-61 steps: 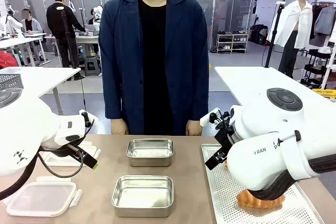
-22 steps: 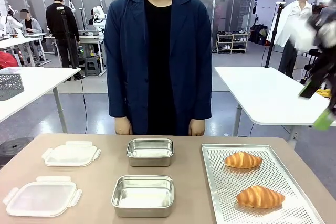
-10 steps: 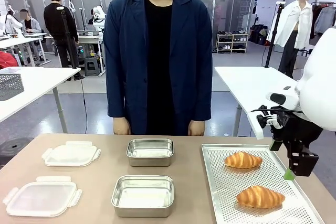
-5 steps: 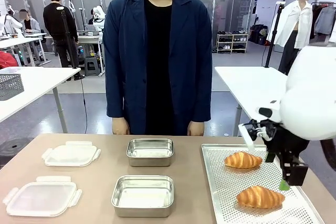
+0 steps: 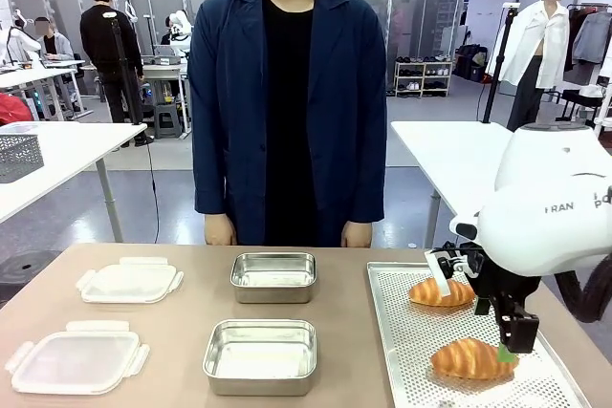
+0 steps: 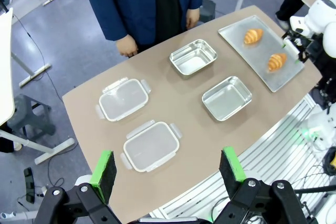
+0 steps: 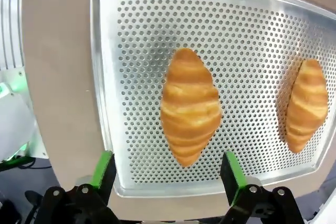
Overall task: Place the bread into the airtight container.
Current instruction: Pick up a Butter Roll and place it into an empty Airtight Container.
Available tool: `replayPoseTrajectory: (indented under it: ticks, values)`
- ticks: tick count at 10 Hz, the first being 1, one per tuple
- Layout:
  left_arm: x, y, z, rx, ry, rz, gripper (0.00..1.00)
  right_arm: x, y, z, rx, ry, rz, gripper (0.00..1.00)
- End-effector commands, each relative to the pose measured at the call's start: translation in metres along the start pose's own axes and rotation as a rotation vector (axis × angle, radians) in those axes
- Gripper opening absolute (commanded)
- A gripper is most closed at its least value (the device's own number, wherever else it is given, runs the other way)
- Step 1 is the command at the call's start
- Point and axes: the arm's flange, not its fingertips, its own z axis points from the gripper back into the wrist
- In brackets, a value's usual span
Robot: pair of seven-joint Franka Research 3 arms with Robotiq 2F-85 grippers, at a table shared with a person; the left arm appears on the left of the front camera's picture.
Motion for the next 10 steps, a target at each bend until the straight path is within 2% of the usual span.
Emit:
replayPoseTrajectory:
  ticks: [1,3,4,5,10]
  values:
    - [0.002,0.0,0.0,0.001,-0.004,-0.002,1.0,-0.007,-0.012,-0.013,0.006,-0.051,0.017,1.0]
    - [0.002,0.0,0.0,0.001,-0.004,-0.002,1.0,-0.002,-0.018,-0.029,-0.02,-0.037,-0.003,1.0]
    - [0.002,0.0,0.0,0.001,-0.004,-0.002,1.0,-0.002,-0.02,-0.034,-0.024,-0.063,-0.009,1.0]
    - [0.002,0.0,0.0,0.001,-0.004,-0.002,1.0,-0.005,-0.023,-0.038,-0.011,-0.084,-0.007,1.0]
    - [0.002,0.0,0.0,0.001,-0.004,-0.002,1.0,-0.002,-0.039,-0.069,0.047,-0.059,0.003,1.0]
